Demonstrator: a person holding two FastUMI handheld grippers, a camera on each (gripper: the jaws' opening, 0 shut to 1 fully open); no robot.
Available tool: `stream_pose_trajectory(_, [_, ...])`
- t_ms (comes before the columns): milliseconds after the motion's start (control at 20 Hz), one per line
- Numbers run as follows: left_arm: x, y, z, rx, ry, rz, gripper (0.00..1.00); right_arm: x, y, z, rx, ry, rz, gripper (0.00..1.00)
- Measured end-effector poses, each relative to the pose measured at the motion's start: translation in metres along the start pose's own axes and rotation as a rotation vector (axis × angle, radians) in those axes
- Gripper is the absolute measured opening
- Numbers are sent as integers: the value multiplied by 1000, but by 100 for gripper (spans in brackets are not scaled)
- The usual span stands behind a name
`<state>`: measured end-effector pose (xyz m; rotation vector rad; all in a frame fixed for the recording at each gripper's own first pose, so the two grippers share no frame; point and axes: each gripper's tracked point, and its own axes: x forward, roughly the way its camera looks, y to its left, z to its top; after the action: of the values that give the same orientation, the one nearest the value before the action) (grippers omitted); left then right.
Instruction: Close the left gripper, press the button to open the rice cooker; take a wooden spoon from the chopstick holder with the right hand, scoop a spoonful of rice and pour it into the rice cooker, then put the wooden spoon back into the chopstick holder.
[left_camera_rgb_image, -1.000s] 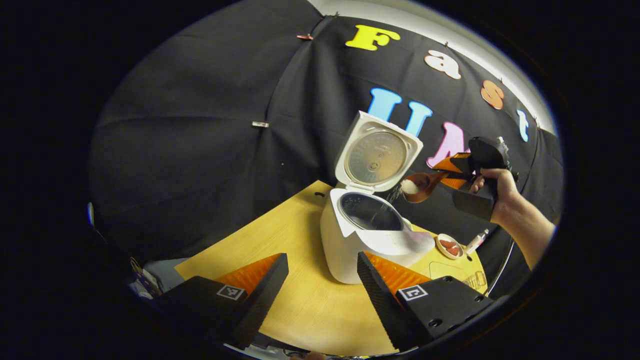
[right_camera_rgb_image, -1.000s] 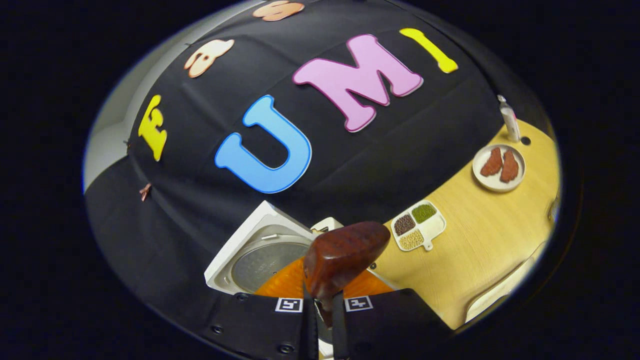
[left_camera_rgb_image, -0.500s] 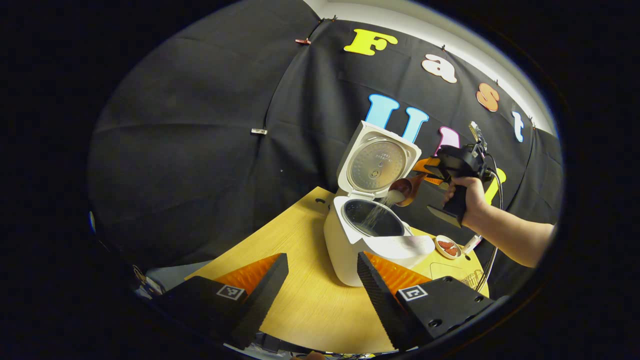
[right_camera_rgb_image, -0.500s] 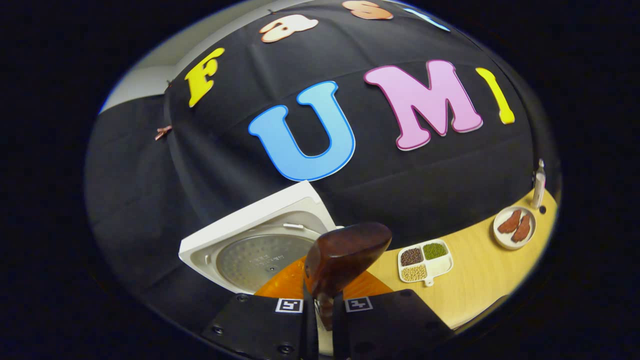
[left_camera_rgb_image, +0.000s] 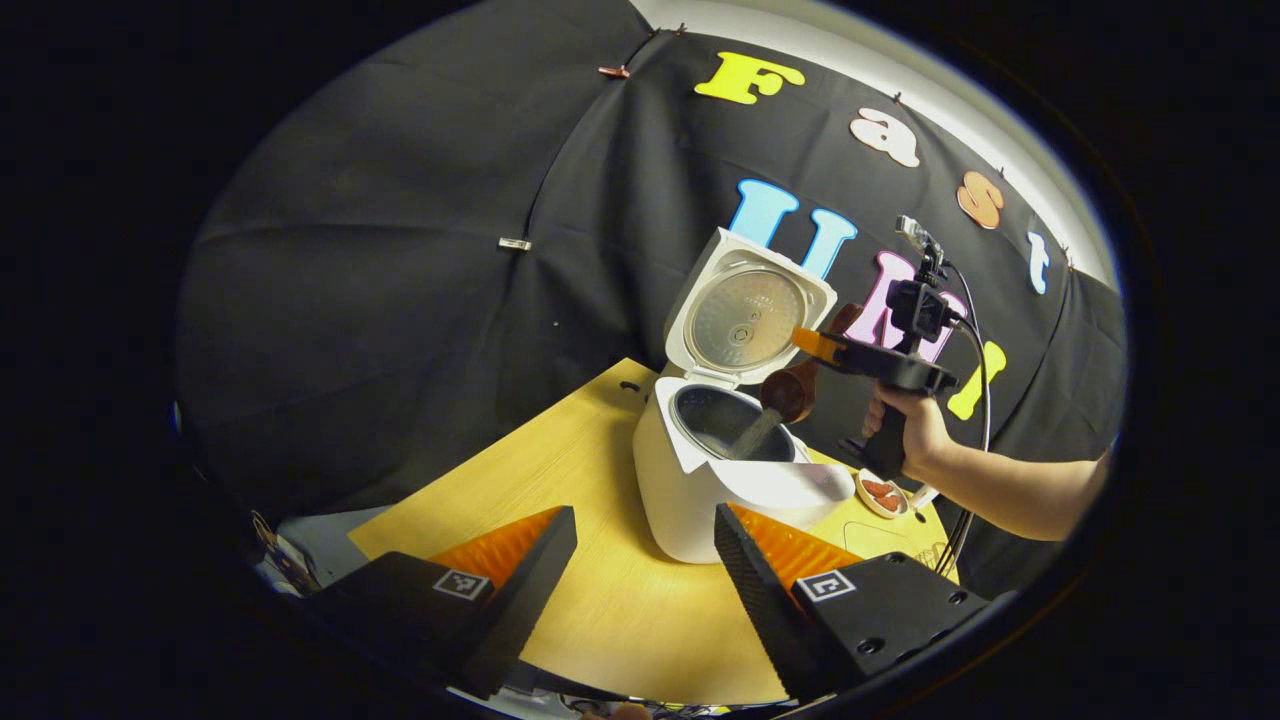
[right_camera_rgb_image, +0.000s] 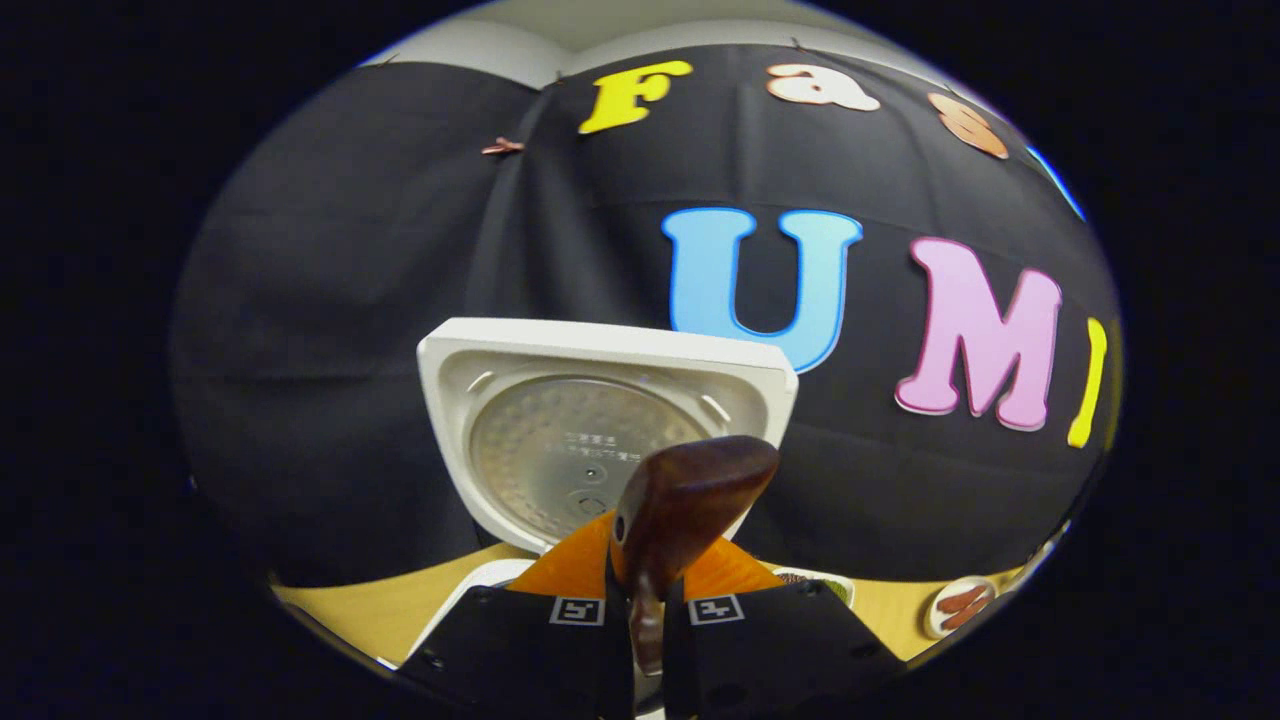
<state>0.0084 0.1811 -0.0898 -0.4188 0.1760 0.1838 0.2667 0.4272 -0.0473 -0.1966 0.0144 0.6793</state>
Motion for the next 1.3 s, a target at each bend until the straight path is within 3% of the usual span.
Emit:
stream_pose_trajectory(150, [1,-4,-4,-10,0,-1,96,-7,15,-7,-74,6,51,15])
stream_pose_trajectory(300, [-2,-10,-5,0,3,-10,96,-10,21,-6,-47,14,77,16])
stream_pose_trajectory(650, [-7,-35,-12,45,-2,-37,96,-35,-8,5,243,48,26,16])
stream_pose_trajectory(1050, [0,-97,-23,56,20,-132,96,-111,-111,28,523,24,-118,16])
stream_pose_trajectory(1300, [13,-151,-25,-14,51,-217,96,-190,-201,21,558,3,-252,15])
